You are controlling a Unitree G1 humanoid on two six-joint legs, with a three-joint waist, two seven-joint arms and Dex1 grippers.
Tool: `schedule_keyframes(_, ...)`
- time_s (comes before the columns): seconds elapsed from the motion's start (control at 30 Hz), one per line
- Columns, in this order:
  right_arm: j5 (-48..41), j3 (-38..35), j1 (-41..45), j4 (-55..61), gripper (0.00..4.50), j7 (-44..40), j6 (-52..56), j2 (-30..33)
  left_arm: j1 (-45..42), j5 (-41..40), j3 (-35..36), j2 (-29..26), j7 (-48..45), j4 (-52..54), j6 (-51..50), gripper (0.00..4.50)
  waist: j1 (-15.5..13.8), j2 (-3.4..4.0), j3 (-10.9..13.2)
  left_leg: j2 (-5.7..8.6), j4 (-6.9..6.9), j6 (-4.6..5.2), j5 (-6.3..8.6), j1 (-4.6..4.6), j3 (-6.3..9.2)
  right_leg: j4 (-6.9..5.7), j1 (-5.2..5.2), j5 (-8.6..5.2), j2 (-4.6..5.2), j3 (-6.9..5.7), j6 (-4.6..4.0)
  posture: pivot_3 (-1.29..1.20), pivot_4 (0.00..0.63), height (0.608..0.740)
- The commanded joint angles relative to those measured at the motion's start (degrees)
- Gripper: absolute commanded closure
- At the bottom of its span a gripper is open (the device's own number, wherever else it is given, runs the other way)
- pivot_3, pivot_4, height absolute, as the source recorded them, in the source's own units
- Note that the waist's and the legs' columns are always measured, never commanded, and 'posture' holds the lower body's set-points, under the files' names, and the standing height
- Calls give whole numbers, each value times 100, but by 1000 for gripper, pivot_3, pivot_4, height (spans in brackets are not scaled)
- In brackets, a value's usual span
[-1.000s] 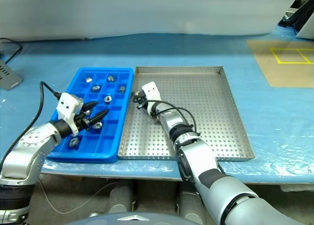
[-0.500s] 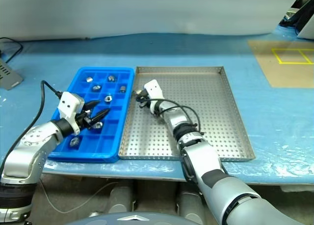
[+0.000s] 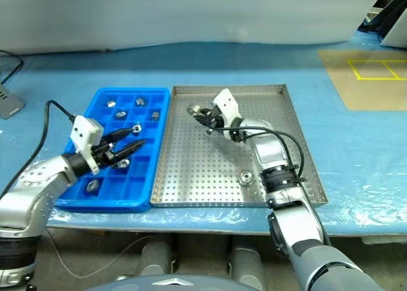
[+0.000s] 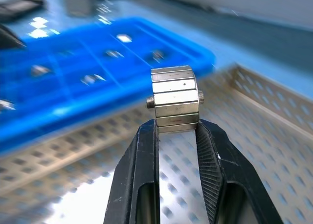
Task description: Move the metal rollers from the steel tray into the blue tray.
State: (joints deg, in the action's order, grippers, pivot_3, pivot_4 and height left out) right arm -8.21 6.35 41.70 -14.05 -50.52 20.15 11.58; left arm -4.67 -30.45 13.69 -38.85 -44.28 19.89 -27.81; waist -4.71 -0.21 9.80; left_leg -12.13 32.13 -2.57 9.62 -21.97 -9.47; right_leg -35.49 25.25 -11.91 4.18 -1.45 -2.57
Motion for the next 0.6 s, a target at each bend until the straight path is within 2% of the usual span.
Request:
schedule_keyframes(0.03, -700, 127, 195, 826, 3855, -679, 634, 123, 262, -307, 541, -397, -420, 335, 8, 1722, -18, 0, 0, 1, -3, 1, 1, 0, 0, 5, -2, 0, 0, 0, 0, 159, 150, 740)
schedule_keyframes(0.17, -957, 335, 470, 759, 3855, -1148, 862, 137, 478, -560, 969, -523, -422, 507, -56, 1722, -91, 0, 0, 2, -3, 4, 2, -1, -1, 10, -4, 0, 2, 0, 0, 222, 150, 740)
schedule_keyframes(0.3, -833, 637, 726, 255, 3855, -1349, 611, -53, 733, -1004, 1485, -332, -61, 881, -287, 1722, -130, -2, 0, 0, -2, 2, 2, -1, 0, 6, -4, -1, 2, -2, 0, 307, 150, 740)
schedule_keyframes(0.5, -599, 1014, 1241, -944, 3855, -1584, 117, -686, 1778, -808, 1992, 14, 735, 1778, -411, 1722, -145, -7, 2, -5, -10, 2, 2, -11, 5, 14, 2, -4, 2, -10, -5, 439, 150, 740)
schedule_keyframes(0.6, -430, 1151, 1382, -1429, 3855, -1708, -241, -895, 2194, -853, 2152, 209, 1034, 2160, -428, 1722, -303, -8, 2, -11, -23, 2, 2, -15, 9, 31, 1, -5, 1, -17, -6, 483, 150, 740)
